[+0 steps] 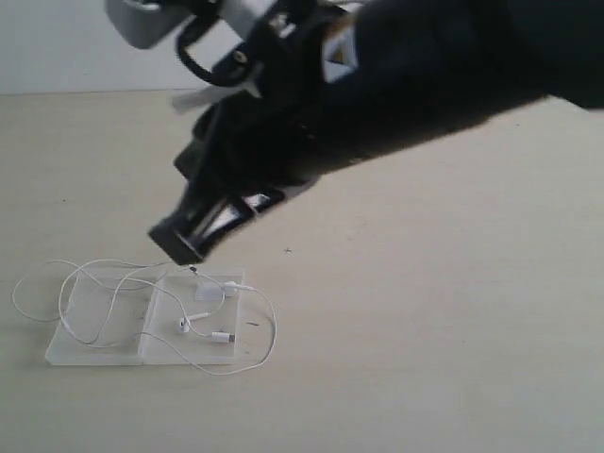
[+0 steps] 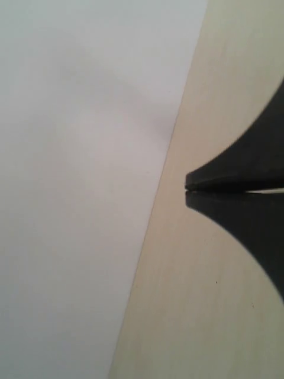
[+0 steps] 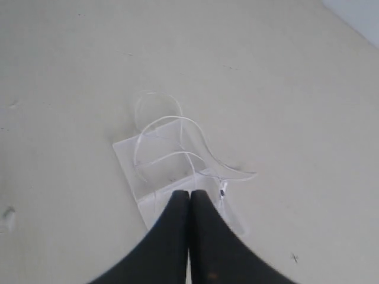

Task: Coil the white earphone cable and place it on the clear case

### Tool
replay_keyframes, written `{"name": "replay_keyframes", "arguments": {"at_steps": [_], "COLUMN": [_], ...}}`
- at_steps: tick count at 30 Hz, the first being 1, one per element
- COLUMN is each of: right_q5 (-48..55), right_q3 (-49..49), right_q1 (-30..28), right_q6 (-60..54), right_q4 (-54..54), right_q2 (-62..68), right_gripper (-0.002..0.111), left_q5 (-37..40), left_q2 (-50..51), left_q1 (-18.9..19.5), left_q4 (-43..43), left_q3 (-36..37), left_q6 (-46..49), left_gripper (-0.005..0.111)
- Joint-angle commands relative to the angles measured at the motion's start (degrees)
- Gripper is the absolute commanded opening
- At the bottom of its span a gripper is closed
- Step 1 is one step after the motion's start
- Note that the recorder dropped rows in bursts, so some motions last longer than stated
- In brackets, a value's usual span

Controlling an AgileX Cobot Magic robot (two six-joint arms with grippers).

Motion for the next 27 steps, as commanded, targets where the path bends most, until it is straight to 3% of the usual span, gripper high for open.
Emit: {"name": "replay_keyframes", "arguments": {"at_steps": [1,5,27], "right_q5": [-5.71,-4.98,-2.86], "right_q3": [8.14,11.66,11.78], "right_q1": [-0.03,-0.03,-0.03], "right_q6": [5.52,5.4,5.51], "right_q4": [-6.16,-5.88,-5.58], "right_q2": [-6.76,-9.72,-10.53], "right_gripper": [0.0,0.0,0.0], "left_q5": [-12.28,-15.57,-15.3], "left_q2": [-0.15,-0.15,-0.15], "left_q1": [-0.47,-0.47,-0.47], "left_q4": [-5.02,-6.12,-4.74], "left_q3": [5.86,6.23,6.36], "left_q6": [0.35,0.35,1.25], "left_gripper": [0.0,0.0,0.0]}}
